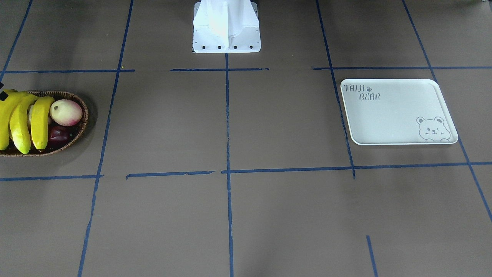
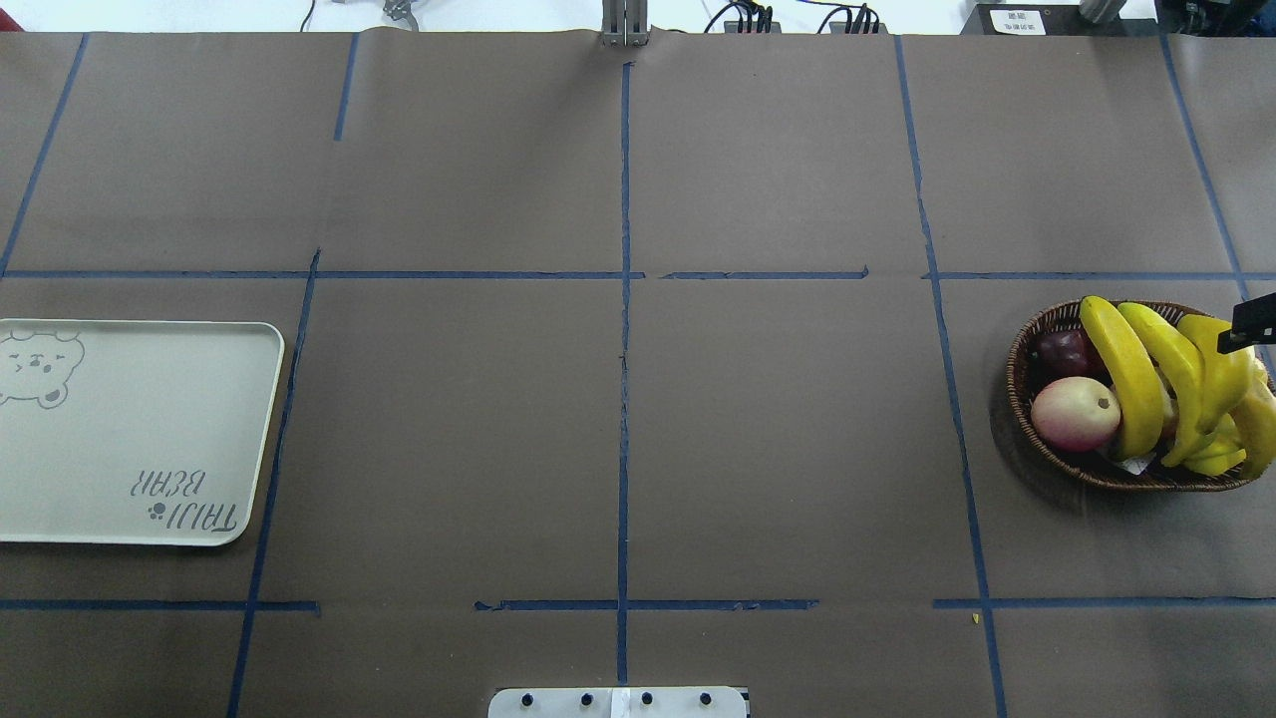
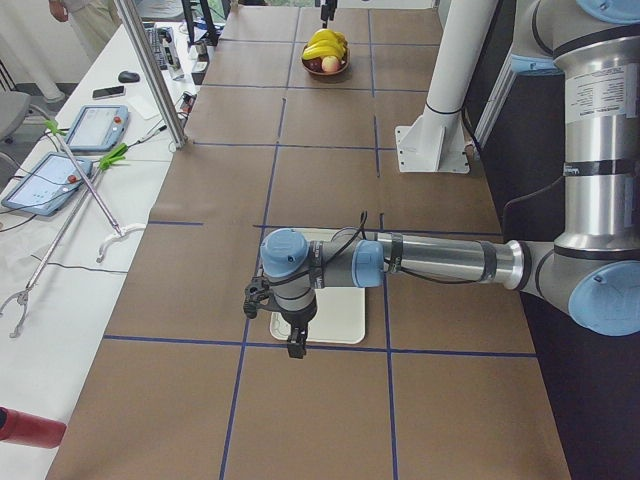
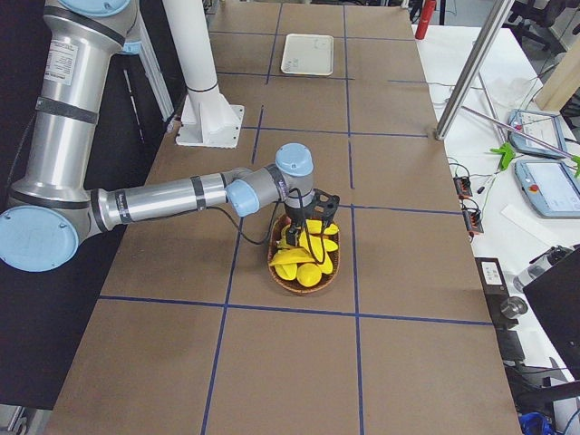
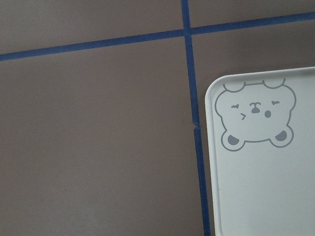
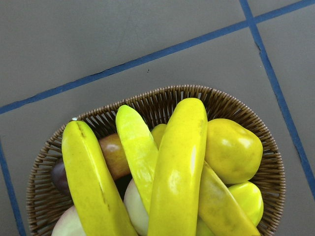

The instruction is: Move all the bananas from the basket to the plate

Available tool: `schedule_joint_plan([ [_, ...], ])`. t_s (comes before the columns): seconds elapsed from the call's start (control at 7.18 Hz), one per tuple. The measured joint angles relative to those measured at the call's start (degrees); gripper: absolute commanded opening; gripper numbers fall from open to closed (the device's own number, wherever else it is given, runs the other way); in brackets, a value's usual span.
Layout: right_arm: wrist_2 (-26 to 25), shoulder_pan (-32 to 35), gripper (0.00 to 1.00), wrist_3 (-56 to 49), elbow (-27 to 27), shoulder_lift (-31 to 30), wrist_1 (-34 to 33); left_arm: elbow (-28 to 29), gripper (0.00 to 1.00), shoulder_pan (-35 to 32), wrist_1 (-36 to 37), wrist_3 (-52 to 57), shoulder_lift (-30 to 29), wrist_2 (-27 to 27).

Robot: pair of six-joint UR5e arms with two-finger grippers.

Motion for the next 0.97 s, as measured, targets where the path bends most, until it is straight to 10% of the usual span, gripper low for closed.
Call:
schedule_joint_plan([
  [0.42,-4.4,-4.5,0.7,1.0,-1.5,0.0,1.6,0.2,1.0,0.0,0.0,0.0,0.0,0.0],
  [0.7,-5.3,-5.5,0.08,0.7,-2.0,0.1,1.6,0.3,1.0,0.0,0.0,0.0,0.0,0.0],
  [0.97,-5.6,-5.6,0.0,0.6,-2.0,0.1,1.6,0.2,1.0,0.0,0.1,0.0,0.0,0.0],
])
